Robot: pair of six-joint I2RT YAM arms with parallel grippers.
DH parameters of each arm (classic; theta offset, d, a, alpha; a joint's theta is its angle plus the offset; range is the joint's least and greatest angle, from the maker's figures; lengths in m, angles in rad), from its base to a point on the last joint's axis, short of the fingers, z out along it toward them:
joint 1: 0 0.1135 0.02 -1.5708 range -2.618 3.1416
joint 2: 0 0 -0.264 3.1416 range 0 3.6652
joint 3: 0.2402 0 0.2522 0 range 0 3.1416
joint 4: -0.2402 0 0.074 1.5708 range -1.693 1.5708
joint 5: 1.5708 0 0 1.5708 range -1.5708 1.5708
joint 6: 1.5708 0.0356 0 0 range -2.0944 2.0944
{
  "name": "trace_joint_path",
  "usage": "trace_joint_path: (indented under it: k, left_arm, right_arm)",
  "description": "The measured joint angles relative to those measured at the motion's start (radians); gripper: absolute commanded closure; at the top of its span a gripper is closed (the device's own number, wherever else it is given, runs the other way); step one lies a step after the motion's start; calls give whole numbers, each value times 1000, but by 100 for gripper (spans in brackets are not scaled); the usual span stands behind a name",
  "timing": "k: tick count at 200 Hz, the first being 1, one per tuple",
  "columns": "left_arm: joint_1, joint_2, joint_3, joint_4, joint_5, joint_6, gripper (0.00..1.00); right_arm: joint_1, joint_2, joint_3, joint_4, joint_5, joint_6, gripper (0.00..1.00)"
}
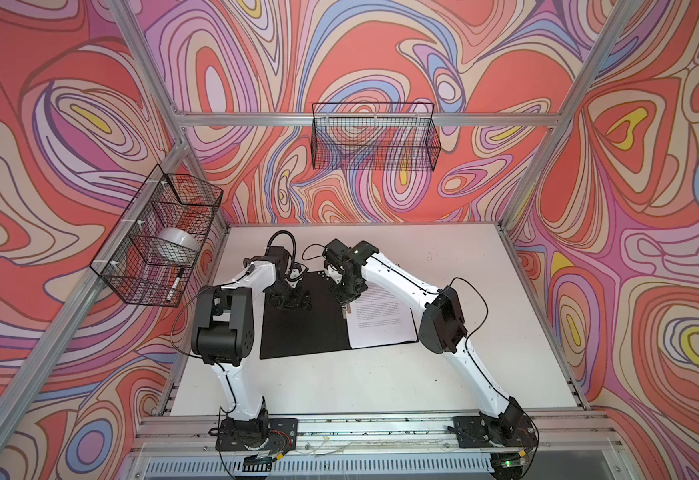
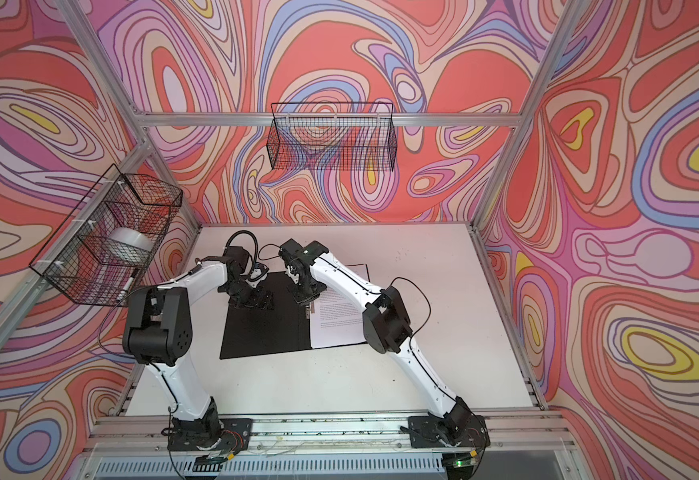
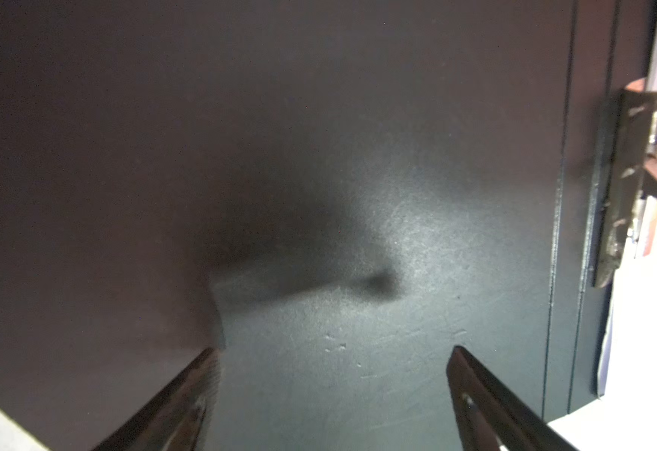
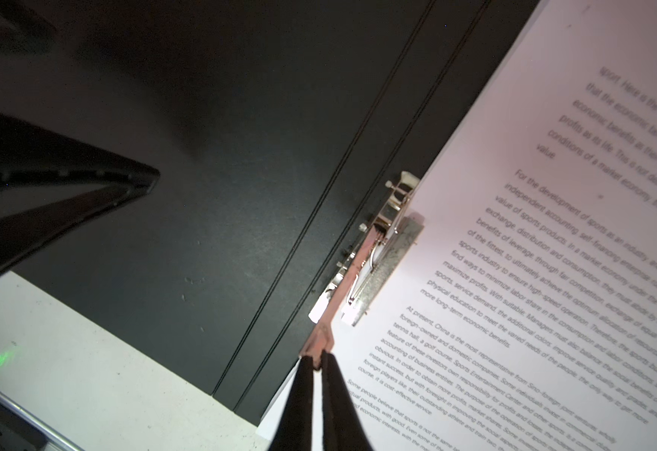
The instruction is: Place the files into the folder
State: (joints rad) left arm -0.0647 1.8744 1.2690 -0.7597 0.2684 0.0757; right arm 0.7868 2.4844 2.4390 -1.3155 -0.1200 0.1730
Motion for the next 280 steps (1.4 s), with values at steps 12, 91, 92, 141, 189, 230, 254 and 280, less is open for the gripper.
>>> trace_joint_path:
  k: [12,91,92,141,189,230,254,280]
  left_arm:
    - [0,0,0,0,0,0,9]
    - [0,0,0,0,0,0,9]
    - [0,0,0,0,0,0,9]
    - [0,0,0,0,0,0,9]
    - [0,0,0,0,2,0,9]
    - [0,0,0,0,8,0,9]
    - [0,0,0,0,12,0,9]
    - [0,0,0,0,12,1,9]
  right_arm:
    - [0,1,6,-2,2,-1,90]
    - [0,-3,20,59,26,0,90]
    - [0,-3,21,59,26,0,90]
    - [0,-2,34,47,0,0,89]
    - [0,3,34,33,-22,0,89]
    - [0,17,34,22,-27,0,89]
    - [0,18,34,21,-27,-1,89]
    - [0,18,34,21,-27,-2,89]
